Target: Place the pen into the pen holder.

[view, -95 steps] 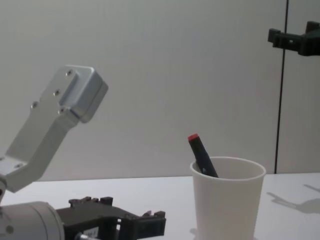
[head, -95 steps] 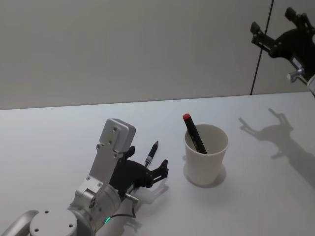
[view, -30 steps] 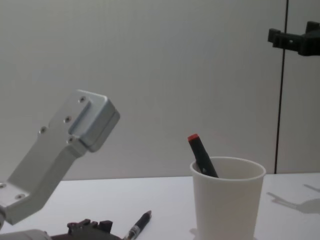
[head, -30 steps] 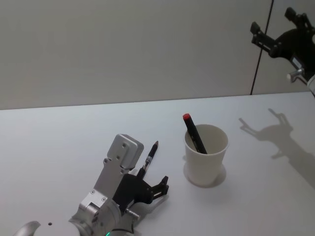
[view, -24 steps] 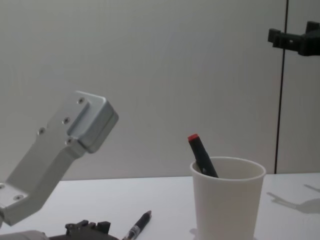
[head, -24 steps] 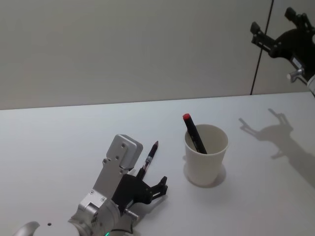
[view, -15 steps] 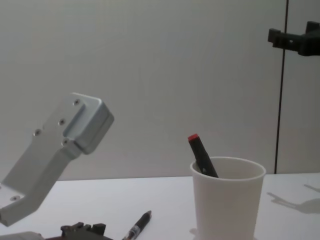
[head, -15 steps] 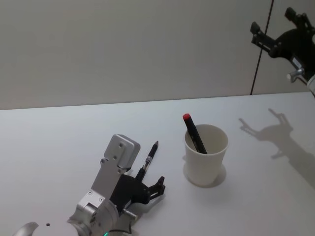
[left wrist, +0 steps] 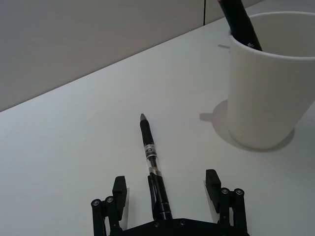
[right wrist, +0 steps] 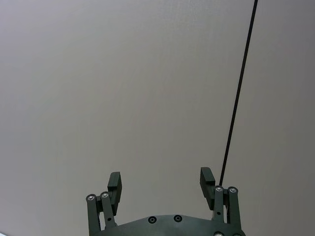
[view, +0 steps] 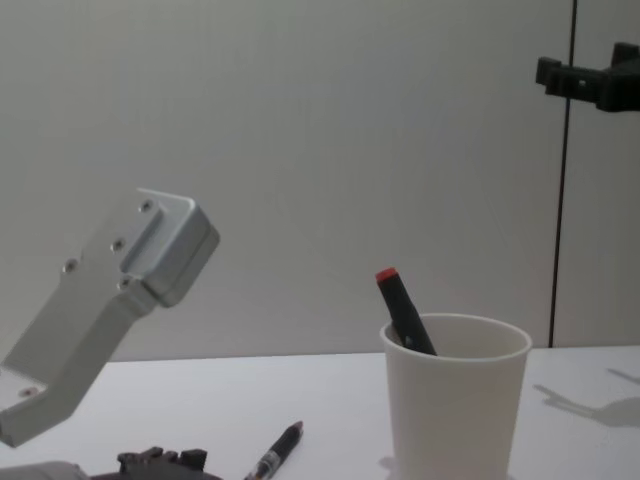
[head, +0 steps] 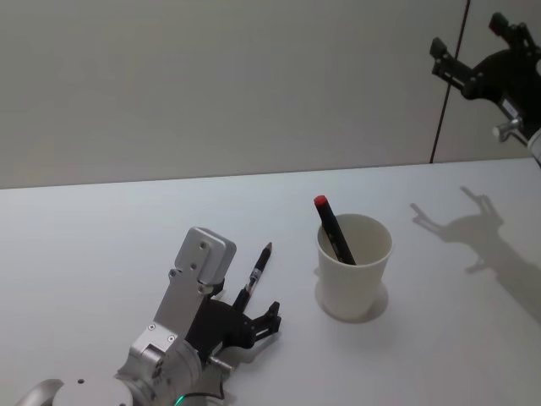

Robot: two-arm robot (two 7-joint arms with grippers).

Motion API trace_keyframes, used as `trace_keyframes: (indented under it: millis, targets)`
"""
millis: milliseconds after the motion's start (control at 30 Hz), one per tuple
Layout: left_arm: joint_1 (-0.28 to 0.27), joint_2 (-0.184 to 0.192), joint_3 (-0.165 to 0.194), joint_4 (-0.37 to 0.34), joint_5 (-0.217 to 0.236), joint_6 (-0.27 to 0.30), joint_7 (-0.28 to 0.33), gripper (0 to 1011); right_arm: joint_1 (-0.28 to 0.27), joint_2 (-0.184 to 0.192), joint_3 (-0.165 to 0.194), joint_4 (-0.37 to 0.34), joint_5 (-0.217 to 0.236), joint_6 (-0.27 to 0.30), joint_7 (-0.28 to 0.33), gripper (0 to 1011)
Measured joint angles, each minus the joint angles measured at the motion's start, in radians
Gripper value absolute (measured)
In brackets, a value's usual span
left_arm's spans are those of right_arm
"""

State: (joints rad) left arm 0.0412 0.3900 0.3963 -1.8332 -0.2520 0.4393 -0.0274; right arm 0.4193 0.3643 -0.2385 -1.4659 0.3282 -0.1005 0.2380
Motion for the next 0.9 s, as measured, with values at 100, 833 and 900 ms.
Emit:
trace_keyframes:
  millis: [100, 833, 900]
  targets:
    - [-0.001, -0.001, -0.001, 0.002, -0.001, 0.002, -0.003, 1001, 0.0, 0.0, 0.0, 0.0, 0.0, 0.0, 0.0, 1001]
    - [-0.002, -0.016, -0.007, 0.011, -0.015, 0.017, -0.034, 1001, 0.0, 0.0, 0.0, 0.0, 0.0, 0.0, 0.0, 1002]
    - [-0.001, -0.016, -0.007, 0.011, -0.015, 0.018, -0.036, 1001, 0.0, 0.0, 0.0, 0.0, 0.0, 0.0, 0.0, 1001]
